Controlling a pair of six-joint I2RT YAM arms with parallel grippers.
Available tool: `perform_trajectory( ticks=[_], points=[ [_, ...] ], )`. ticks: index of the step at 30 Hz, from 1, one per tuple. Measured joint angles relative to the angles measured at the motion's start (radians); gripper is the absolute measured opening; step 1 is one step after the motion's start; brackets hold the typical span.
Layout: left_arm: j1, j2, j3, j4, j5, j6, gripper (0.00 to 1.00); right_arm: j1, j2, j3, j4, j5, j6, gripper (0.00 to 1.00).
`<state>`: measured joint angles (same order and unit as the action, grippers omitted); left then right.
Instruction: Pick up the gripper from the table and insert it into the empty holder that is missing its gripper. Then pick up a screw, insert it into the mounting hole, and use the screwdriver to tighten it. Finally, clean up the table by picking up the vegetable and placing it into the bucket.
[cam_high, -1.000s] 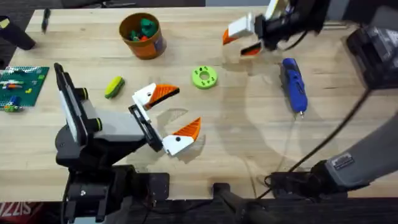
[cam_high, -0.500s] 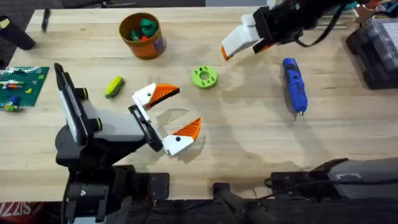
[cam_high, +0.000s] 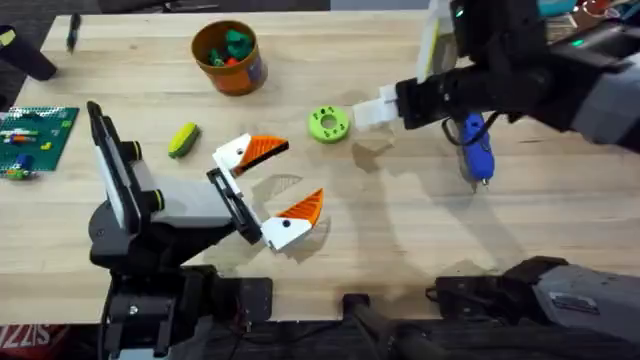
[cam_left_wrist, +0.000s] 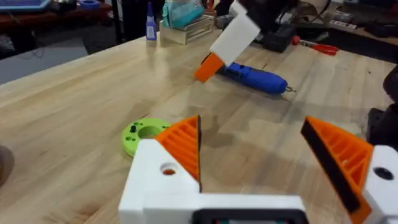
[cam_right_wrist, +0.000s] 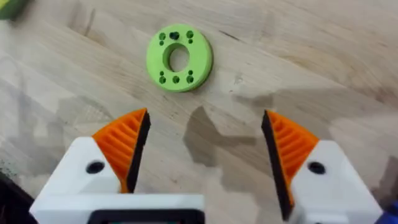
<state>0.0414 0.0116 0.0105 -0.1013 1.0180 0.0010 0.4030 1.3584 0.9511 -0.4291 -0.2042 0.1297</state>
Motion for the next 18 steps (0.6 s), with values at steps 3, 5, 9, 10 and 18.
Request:
perform_trajectory(
  ticks=[3, 5, 9, 10, 18],
  points=[
    [0.000, 0.000, 0.000, 0.000, 0.000, 0.000, 0.985, 0.001, 0.032, -0.011, 0.060, -0.037, -0.028, 0.994],
    [0.000, 0.000, 0.000, 0.000, 0.000, 0.000, 0.985, 0.010, 0.044, -0.012, 0.098, -0.061, -0.044, 0.991],
    [0.000, 0.000, 0.000, 0.000, 0.000, 0.000, 0.985, 0.053, 0.051, -0.012, 0.186, -0.087, -0.070, 0.844],
    [0.000, 0.000, 0.000, 0.000, 0.000, 0.000, 0.985, 0.066, 0.053, -0.012, 0.210, -0.090, -0.072, 0.798],
    [0.000, 0.000, 0.000, 0.000, 0.000, 0.000, 0.985, 0.164, 0.157, -0.012, 0.395, -0.035, -0.087, 0.593]
  ],
)
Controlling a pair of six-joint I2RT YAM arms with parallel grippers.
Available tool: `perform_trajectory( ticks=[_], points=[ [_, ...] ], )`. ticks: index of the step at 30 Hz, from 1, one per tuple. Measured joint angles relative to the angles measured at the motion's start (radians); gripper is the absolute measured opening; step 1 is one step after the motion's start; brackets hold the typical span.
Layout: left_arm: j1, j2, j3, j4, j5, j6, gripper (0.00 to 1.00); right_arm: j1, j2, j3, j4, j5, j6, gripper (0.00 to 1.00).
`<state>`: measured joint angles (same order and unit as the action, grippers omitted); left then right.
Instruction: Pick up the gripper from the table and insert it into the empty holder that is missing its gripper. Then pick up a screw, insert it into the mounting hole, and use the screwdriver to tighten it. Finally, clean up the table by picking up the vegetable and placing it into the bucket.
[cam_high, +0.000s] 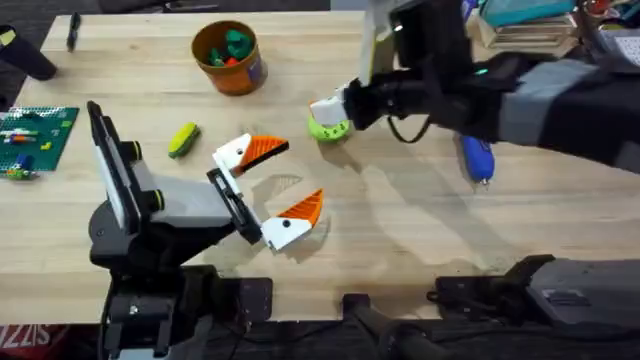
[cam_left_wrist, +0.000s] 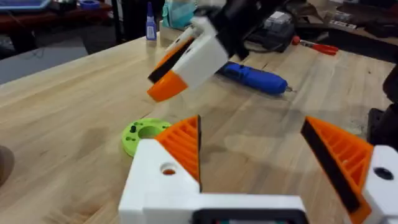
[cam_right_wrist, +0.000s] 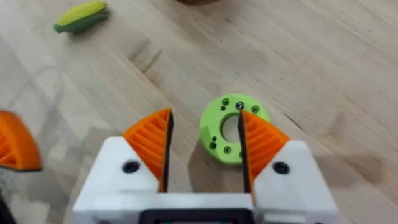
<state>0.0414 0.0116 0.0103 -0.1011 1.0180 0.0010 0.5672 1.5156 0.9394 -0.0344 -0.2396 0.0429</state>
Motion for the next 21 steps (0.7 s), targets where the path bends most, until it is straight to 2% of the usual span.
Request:
perform_trajectory(
  ticks=[3, 13, 21],
  points=[
    [0.000, 0.000, 0.000, 0.000, 0.000, 0.000, 0.985, 0.006, 0.047, 0.000, 0.045, 0.021, 0.000, 0.519],
    [0.000, 0.000, 0.000, 0.000, 0.000, 0.000, 0.985, 0.006, 0.091, 0.000, 0.103, 0.051, -0.003, 0.540],
    [0.000, 0.000, 0.000, 0.000, 0.000, 0.000, 0.985, 0.006, 0.177, 0.000, 0.133, 0.074, -0.007, 0.540]
  ],
)
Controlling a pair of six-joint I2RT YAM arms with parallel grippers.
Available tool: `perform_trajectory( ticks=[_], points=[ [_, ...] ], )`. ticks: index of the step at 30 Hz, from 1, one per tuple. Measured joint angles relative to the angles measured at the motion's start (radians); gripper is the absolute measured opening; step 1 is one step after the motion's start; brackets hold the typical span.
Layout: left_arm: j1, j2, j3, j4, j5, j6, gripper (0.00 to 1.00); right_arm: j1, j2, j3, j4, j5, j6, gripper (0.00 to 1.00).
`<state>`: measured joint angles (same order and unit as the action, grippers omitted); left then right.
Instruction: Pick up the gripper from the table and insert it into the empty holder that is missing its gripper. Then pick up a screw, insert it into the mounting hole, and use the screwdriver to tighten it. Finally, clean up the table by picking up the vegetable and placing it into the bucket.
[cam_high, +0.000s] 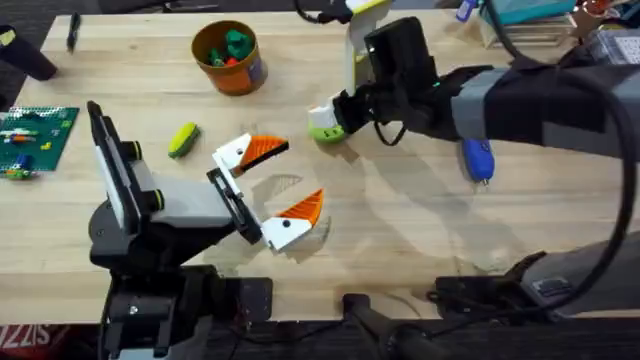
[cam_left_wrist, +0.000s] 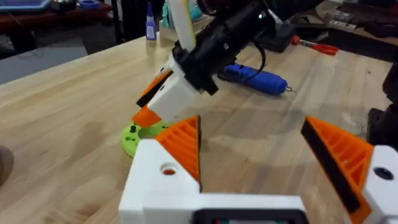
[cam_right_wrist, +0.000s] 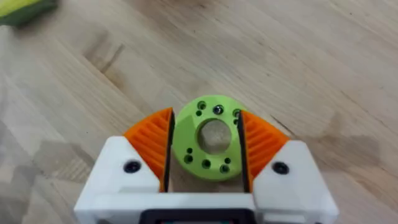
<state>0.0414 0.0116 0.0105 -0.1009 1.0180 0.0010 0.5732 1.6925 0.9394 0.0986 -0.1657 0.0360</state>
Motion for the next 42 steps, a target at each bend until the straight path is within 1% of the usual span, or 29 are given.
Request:
perform_trajectory(
  ticks=[4, 21, 31, 38, 42],
  points=[
    [0.000, 0.000, 0.000, 0.000, 0.000, 0.000, 0.986, 0.000, 0.021, 0.000, 0.009, 0.005, -0.002, 0.540],
    [0.000, 0.000, 0.000, 0.000, 0.000, 0.000, 0.986, 0.004, 0.033, 0.000, 0.075, 0.009, -0.007, 0.535],
    [0.000, 0.000, 0.000, 0.000, 0.000, 0.000, 0.985, 0.016, 0.048, 0.000, 0.081, 0.009, -0.007, 0.516],
    [0.000, 0.000, 0.000, 0.000, 0.000, 0.000, 0.985, 0.016, 0.089, 0.000, 0.085, 0.012, -0.007, 0.517],
    [0.000, 0.000, 0.000, 0.000, 0.000, 0.000, 0.985, 0.016, 0.092, 0.000, 0.093, 0.012, -0.007, 0.516]
  ],
)
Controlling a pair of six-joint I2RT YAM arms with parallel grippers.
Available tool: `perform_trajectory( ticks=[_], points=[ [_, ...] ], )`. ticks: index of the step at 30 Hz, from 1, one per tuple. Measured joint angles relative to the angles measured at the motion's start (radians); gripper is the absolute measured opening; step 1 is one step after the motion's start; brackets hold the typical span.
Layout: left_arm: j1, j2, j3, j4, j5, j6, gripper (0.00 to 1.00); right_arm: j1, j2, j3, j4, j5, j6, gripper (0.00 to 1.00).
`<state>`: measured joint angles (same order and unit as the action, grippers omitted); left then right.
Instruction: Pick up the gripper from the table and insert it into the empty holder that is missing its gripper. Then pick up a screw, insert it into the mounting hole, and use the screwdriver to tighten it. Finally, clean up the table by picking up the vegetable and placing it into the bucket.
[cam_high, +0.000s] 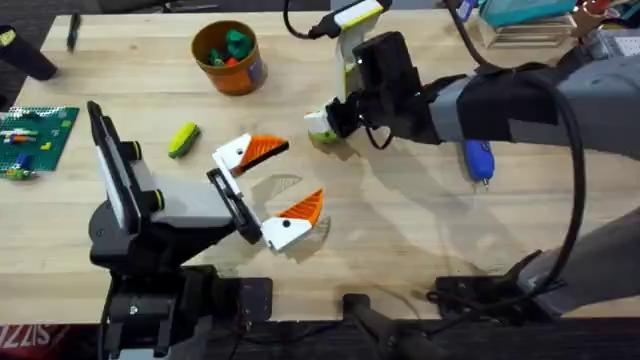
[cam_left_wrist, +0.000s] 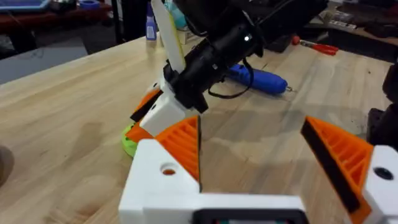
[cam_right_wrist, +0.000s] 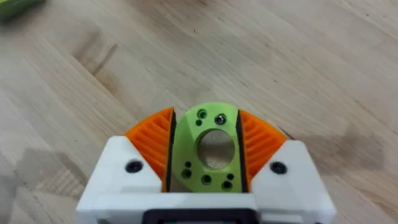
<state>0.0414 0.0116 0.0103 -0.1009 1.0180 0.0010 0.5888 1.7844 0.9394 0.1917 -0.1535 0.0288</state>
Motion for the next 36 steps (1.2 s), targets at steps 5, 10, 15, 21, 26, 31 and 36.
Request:
perform_trajectory(
  ticks=[5, 10, 15, 21, 26, 31, 36],
  points=[
    [0.000, 0.000, 0.000, 0.000, 0.000, 0.000, 0.985, 0.000, 0.001, 0.000, 0.013, 0.000, 0.000, 0.512],
    [0.000, 0.000, 0.000, 0.000, 0.000, 0.000, 0.985, 0.000, 0.005, 0.000, 0.015, 0.000, 0.000, 0.492],
    [0.000, 0.000, 0.000, 0.000, 0.000, 0.000, 0.985, 0.000, 0.005, 0.000, 0.016, 0.000, 0.000, 0.444],
    [0.000, 0.000, 0.000, 0.000, 0.000, 0.000, 0.985, 0.000, 0.005, 0.000, 0.016, 0.000, 0.000, 0.365],
    [0.000, 0.000, 0.000, 0.000, 0.000, 0.000, 0.985, 0.000, 0.006, 0.000, 0.020, 0.006, 0.000, 0.362],
    [0.000, 0.000, 0.000, 0.000, 0.000, 0.000, 0.985, 0.000, 0.034, 0.000, 0.043, 0.022, 0.000, 0.360],
    [0.000, 0.000, 0.000, 0.000, 0.000, 0.000, 0.985, 0.000, 0.033, 0.000, 0.045, 0.027, 0.000, 0.357]
  ],
)
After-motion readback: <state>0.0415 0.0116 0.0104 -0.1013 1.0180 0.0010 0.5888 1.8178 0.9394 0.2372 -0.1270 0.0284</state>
